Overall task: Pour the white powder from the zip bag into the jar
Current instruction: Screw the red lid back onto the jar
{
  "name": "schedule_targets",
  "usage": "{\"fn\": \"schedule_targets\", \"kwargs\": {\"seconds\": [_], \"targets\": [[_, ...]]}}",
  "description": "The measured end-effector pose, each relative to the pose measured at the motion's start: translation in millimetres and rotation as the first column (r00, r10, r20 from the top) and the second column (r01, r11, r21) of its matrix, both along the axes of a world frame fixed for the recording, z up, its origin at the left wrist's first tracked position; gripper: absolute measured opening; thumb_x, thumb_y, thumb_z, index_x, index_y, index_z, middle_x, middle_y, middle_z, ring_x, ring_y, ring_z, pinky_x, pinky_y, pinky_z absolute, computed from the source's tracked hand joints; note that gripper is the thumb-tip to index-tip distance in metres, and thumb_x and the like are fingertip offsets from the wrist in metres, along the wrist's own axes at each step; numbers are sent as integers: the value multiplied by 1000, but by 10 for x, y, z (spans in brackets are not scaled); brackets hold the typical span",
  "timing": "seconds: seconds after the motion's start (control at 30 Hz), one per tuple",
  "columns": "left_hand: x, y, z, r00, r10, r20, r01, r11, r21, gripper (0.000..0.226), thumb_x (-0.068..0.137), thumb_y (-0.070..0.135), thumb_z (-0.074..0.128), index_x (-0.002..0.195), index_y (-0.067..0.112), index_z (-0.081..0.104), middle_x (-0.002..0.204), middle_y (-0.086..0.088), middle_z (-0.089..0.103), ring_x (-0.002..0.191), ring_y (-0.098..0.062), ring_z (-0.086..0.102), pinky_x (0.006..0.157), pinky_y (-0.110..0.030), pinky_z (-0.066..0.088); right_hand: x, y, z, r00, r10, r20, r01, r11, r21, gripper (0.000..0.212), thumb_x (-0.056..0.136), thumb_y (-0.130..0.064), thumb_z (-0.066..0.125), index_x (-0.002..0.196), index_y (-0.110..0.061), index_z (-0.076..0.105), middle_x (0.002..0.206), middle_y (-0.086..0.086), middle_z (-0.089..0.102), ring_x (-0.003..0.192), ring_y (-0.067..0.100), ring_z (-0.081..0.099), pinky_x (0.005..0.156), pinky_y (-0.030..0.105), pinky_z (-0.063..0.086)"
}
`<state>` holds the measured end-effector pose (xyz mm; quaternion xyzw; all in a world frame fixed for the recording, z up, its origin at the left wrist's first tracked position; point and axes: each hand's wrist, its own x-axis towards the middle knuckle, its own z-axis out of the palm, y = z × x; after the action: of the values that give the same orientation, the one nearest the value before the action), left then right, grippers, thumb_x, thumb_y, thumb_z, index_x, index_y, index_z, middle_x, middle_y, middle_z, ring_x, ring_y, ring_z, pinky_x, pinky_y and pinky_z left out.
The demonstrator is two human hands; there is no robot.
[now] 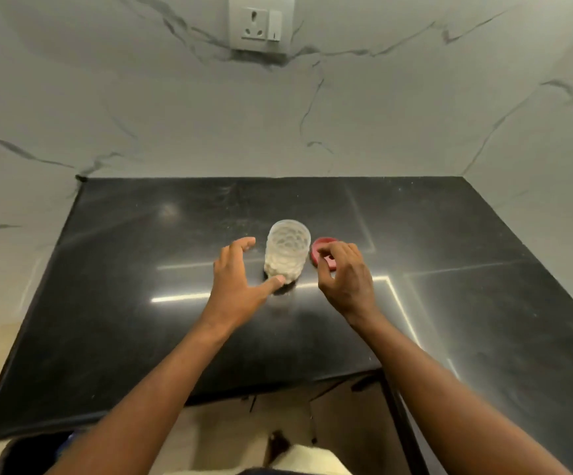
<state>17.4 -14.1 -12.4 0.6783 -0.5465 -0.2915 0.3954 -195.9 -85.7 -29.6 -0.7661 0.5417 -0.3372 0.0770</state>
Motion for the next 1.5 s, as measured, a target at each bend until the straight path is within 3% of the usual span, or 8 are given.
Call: {"fn": "schedule_targets", "kwargs": {"seconds": [0.13, 0.27, 0.53, 0.7, 0.87, 1.1, 1.3, 1.5], "targets": [[-290, -428, -49, 995, 28, -101, -20, 997, 78, 122, 64, 43, 99, 160, 24, 26, 162, -1, 37, 149, -21, 34, 115, -31, 32, -156, -652, -85, 969, 111, -220, -74, 982, 171, 54, 86, -18, 68, 139, -17, 61, 142, 10, 60, 131, 34, 52, 104, 55, 50], [-478, -642, -106, 988, 64, -139, -57, 997, 56, 125, 59, 43, 101, 159, 23, 29, 157, 0, 46, 143, -19, 46, 118, -42, 44, -140, -1104, -168, 754, 407, -515, -51, 819, 572, 88, 89, -52, 67, 163, -47, 21, 177, 3, 4, 162, 39, 0, 122, 70, 14], [-382, -744, -260, 981, 72, -183, -78, 997, -25, 88, 60, 41, 100, 132, 40, 50, 129, 15, 63, 119, -7, 62, 99, -39, 59, -77, -1306, -221, 760, 421, -496, -58, 804, 592, 70, 82, -43, 68, 149, -48, 48, 157, 3, 44, 140, 34, 42, 103, 46, 49], [-338, -770, -289, 973, 59, -222, -60, 998, 4, 84, 56, 48, 98, 122, 43, 47, 122, 17, 66, 111, -5, 66, 93, -38, 62, -81, -1201, -30, 999, 1, -52, 17, 935, 353, 80, 84, -60, 74, 154, -34, 45, 137, -3, 48, 117, 16, 54, 92, 34, 56], [-302, -780, -306, 975, 43, -218, -37, 999, 32, 86, 53, 59, 95, 121, 48, 44, 121, 18, 66, 109, -4, 67, 85, -31, 61, 92, -957, 321, 916, -1, 400, -89, 975, 205, 51, 75, -65, 75, 105, -29, 56, 120, -3, 55, 103, 9, 62, 77, 20, 55], [-283, -745, -284, 984, 26, -179, -20, 999, 36, 86, 55, 64, 90, 124, 51, 40, 118, 19, 65, 101, -8, 70, 78, -40, 66, 218, -643, 298, 944, 327, 40, -323, 895, 308, 44, 74, -66, 69, 81, -24, 57, 147, -3, 58, 124, 8, 56, 91, 15, 46], [-265, -749, -337, 995, 30, -95, -27, 999, 35, 87, 57, 63, 90, 126, 51, 40, 116, 18, 67, 101, -9, 69, 82, -45, 64, 312, -774, 487, 891, 433, -133, -345, 839, 421, 80, 80, -65, 73, 148, -32, 47, 145, -6, 55, 122, 14, 57, 94, 28, 51], [-242, -759, -368, 998, 25, -57, -23, 999, 36, 87, 55, 62, 92, 122, 58, 35, 109, 30, 62, 96, -1, 66, 80, -37, 61, 475, -924, 734, 757, 472, -453, -256, 851, 459, 89, 77, -71, 70, 155, -40, 41, 135, -4, 52, 103, 16, 56, 74, 29, 47]]}}
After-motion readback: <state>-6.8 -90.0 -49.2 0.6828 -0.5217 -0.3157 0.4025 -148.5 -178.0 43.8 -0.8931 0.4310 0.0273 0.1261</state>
